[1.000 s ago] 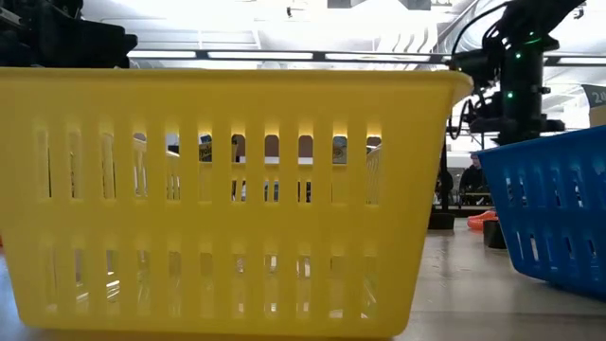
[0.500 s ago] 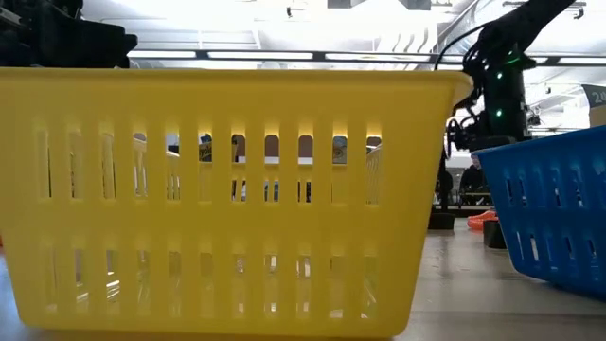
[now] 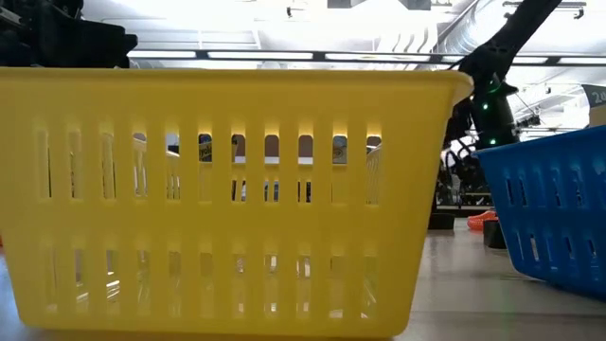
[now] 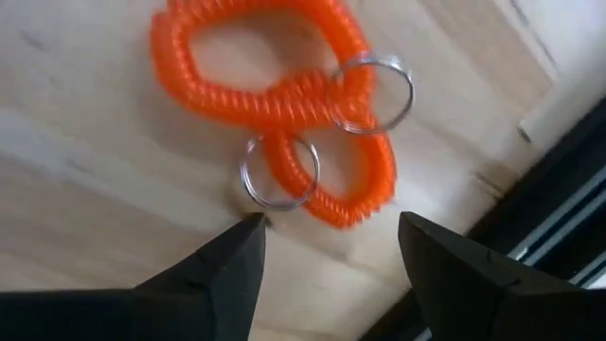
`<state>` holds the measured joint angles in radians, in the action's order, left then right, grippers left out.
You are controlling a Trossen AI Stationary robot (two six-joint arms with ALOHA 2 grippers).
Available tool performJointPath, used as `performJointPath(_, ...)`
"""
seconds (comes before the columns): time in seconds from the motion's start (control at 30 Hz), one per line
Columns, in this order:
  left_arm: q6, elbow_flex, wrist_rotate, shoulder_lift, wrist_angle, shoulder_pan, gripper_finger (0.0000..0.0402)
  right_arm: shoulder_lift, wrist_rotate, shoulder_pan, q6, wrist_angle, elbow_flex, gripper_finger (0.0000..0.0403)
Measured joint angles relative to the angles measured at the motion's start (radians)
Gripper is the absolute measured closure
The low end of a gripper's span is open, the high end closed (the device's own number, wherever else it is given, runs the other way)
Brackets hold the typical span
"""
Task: Pick & Place Office Desk Supplies
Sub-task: Put the orange spring keychain into the blue bin
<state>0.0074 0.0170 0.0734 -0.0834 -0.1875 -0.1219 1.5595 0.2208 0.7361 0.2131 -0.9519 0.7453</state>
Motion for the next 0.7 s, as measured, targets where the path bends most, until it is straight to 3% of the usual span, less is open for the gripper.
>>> performJointPath(0.2, 0.004, 0.0, 0.0, 0.0, 0.0, 0.0, 0.0325, 0.004, 0.075, -0.01, 0.005, 0.036, 0.004, 0.0172)
performJointPath(0.33, 0.004, 0.0, 0.0, 0.0, 0.0, 0.005, 0.0325, 0.005, 0.01, -0.011, -0.061, 0.141, 0.004, 0.0172)
performJointPath(0.7, 0.003, 0.0, 0.0, 0.0, 0.0, 0.01, 0.0325, 0.0, -0.043, 0.042, -0.1, 0.214, -0.01, 0.0172)
